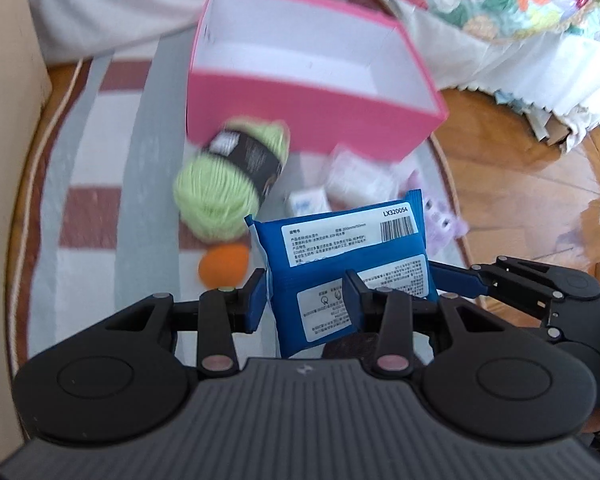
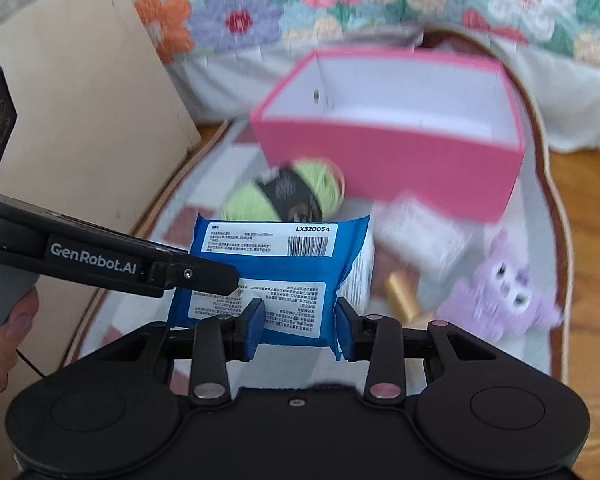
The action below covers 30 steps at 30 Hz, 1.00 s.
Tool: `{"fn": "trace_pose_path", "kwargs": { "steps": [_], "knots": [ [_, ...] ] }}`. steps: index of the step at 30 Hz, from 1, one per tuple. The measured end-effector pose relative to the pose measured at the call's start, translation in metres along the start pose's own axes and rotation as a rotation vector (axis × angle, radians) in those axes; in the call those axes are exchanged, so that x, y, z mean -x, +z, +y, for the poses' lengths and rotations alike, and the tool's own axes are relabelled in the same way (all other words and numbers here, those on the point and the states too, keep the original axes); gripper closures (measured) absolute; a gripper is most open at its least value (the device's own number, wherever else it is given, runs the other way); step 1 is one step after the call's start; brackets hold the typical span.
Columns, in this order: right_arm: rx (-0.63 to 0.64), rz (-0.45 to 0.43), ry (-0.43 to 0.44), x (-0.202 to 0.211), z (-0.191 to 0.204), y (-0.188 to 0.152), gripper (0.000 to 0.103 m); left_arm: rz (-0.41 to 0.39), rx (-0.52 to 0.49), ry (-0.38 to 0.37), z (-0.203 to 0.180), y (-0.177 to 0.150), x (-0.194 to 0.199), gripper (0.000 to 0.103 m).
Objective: Organize objects
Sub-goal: 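Lift the wet-wipe pack with the left gripper and carry it into the pink box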
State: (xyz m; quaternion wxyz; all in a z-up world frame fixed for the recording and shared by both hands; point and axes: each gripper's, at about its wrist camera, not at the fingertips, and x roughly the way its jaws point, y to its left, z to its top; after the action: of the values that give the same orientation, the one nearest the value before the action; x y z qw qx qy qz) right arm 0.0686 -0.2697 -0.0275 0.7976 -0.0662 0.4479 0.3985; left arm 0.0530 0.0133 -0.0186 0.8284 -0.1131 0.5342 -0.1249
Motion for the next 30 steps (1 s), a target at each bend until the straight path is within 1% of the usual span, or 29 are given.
{"fn": "trace_pose_path", "kwargs": {
  "steps": [3, 6, 9, 11, 14, 18, 21, 25, 29, 30],
  "knots": [
    [0.007, -0.023, -0.003, 0.016, 0.000, 0.023, 0.060, 0.007, -0.005, 0.008, -0.009, 0.023, 0.020, 0.064],
    [0.040, -0.052, -0.016, 0.029, 0.003, 0.043, 0.060, -0.014, -0.024, 0.018, -0.020, 0.041, 0.037, 0.064],
    [0.070, -0.069, -0.039, 0.040, 0.002, 0.063, 0.060, -0.013, -0.030, 0.024, -0.033, 0.062, 0.050, 0.064],
    [0.086, -0.074, -0.049, 0.045, 0.000, 0.077, 0.060, -0.020, -0.063, 0.029, -0.042, 0.076, 0.056, 0.064],
    [0.096, -0.082, -0.048, 0.052, -0.005, 0.094, 0.060, -0.039, -0.119, 0.037, -0.054, 0.090, 0.066, 0.064],
    [0.085, -0.071, -0.042, 0.053, -0.017, 0.117, 0.060, -0.032, -0.124, 0.026, -0.062, 0.110, 0.067, 0.064],
    [0.091, -0.058, -0.028, 0.055, -0.025, 0.139, 0.060, -0.044, -0.134, 0.020, -0.069, 0.130, 0.069, 0.064],
    [0.078, -0.021, -0.007, 0.049, -0.039, 0.169, 0.060, -0.047, -0.136, -0.012, -0.072, 0.156, 0.071, 0.064],
    [0.073, 0.007, 0.012, 0.032, -0.057, 0.195, 0.060, -0.026, -0.162, 0.010, -0.074, 0.184, 0.055, 0.064],
    [0.072, 0.012, 0.022, 0.026, -0.063, 0.200, 0.060, -0.021, -0.156, 0.011, -0.072, 0.190, 0.049, 0.064]
  ]
}}
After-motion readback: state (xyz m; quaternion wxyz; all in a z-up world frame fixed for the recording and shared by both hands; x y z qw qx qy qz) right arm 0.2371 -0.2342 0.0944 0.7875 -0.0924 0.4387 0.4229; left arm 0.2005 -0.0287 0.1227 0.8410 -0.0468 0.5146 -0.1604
